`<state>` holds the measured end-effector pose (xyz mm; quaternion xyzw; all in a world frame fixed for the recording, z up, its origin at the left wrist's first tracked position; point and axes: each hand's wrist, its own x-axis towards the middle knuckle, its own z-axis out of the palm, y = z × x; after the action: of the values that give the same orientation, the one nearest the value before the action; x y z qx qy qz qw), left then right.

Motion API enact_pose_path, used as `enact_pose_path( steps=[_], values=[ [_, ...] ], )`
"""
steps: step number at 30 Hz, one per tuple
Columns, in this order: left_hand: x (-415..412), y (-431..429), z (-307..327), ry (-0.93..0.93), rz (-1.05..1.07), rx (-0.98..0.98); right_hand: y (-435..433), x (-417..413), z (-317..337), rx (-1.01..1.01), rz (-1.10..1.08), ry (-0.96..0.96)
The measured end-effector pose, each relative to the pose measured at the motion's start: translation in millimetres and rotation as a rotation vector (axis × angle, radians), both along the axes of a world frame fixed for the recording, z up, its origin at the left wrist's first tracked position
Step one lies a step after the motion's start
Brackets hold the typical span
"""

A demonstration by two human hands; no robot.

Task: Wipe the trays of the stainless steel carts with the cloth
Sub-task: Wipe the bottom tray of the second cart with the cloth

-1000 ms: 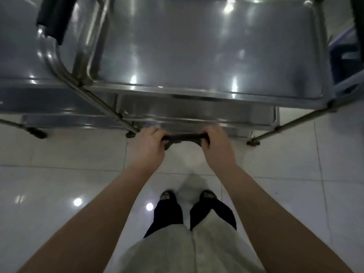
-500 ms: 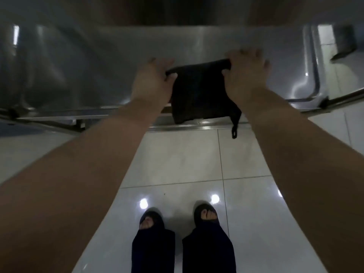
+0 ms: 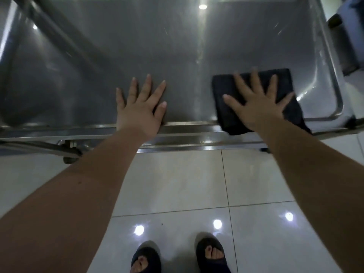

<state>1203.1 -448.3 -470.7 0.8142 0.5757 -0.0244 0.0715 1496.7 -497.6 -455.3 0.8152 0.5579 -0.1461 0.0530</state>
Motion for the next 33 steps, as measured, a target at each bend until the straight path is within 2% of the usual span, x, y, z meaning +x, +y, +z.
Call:
enact_pose_path(
  steps=[3, 5, 6, 8, 11, 14, 17, 21, 24, 26, 30, 33],
  values=[
    [2.2, -4.0, -2.4, 0.011, 0.001, 0.011, -18.9, 55.9, 1.9, -0.011, -0.331, -0.045],
    [2.3, -7.0, -3.3, 0.013, -0.001, 0.024, -18.4, 42.8, 2.7, 0.006, -0.471, -0.057],
    [2.1, -8.1, -3.2, 0.009, -0.005, 0.025, -11.7, 20.8, 0.8, 0.022, -0.465, -0.063],
    [2.0, -9.0, -2.4, 0.002, -0.010, 0.021, 3.7, -43.5, -4.5, 0.058, -0.288, -0.061],
    [1.2, -7.4, -0.9, 0.017, 0.004, 0.009, 9.0, -138.8, -8.9, 0.111, 0.139, -0.010],
    [1.7, -7.2, -1.9, 0.029, 0.016, -0.011, 8.4, -131.6, -9.2, 0.115, 0.299, 0.011],
    [4.9, -5.2, 0.5, 0.031, 0.015, -0.029, 13.5, -53.4, -7.3, 0.119, 0.289, -0.001],
    [6.2, -3.0, 5.3, 0.071, -0.029, -0.006, 19.7, 48.5, 1.5, 0.049, -0.112, -0.031],
    [14.4, 14.9, 7.7, 0.003, -0.130, 0.092, 42.1, 43.7, -0.5, 0.043, -0.265, -0.004],
    [28.9, 41.2, 9.9, -0.033, -0.154, 0.115, 60.6, 14.5, -1.0, 0.072, -0.193, 0.010],
    [65.7, 87.4, 7.5, -0.016, -0.106, 0.123, 80.1, -39.6, -8.7, 0.136, 0.103, -0.010],
    [81.6, 102.6, -4.2, -0.051, -0.119, 0.068, 76.0, -23.4, -20.1, 0.171, 0.229, -0.047]
  ],
)
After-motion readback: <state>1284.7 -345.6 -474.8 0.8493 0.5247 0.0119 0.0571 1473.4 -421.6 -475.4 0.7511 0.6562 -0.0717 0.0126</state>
